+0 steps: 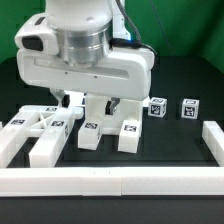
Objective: Assemble chair
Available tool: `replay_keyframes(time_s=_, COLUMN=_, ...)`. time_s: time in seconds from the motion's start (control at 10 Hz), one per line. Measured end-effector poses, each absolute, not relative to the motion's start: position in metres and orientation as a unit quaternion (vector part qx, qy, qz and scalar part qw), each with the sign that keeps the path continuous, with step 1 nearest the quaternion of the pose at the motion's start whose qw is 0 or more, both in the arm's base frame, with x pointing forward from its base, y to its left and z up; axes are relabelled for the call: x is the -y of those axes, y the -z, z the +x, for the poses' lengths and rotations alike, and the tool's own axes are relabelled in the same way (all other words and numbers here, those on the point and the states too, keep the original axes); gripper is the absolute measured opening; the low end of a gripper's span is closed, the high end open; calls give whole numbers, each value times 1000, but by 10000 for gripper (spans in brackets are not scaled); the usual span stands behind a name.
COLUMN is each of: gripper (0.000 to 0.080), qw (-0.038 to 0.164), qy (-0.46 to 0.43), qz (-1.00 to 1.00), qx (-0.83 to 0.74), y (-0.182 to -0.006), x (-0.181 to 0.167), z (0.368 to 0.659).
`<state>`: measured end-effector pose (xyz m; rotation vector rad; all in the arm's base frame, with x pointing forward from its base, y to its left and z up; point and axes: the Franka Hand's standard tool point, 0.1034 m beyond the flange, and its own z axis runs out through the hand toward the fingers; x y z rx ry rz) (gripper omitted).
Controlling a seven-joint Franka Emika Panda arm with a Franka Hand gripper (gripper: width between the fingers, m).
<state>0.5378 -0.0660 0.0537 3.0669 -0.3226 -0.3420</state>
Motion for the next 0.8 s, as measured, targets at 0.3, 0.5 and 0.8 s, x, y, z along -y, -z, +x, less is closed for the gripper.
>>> replay_keyframes(time_s=0.3, gripper=649, qw=11, qy=108, qz=990, qx=95, y=-67, x=87, z=548)
replay_keyframes(time_s=0.5, gripper=649, qw=7, qy=106, qz=989, qx=105, y=-71, x=93, z=558)
replay_keyframes(time_s=0.8, gripper=649, qw=7, qy=102, qz=991, qx=90, y=-68, x=96, z=558)
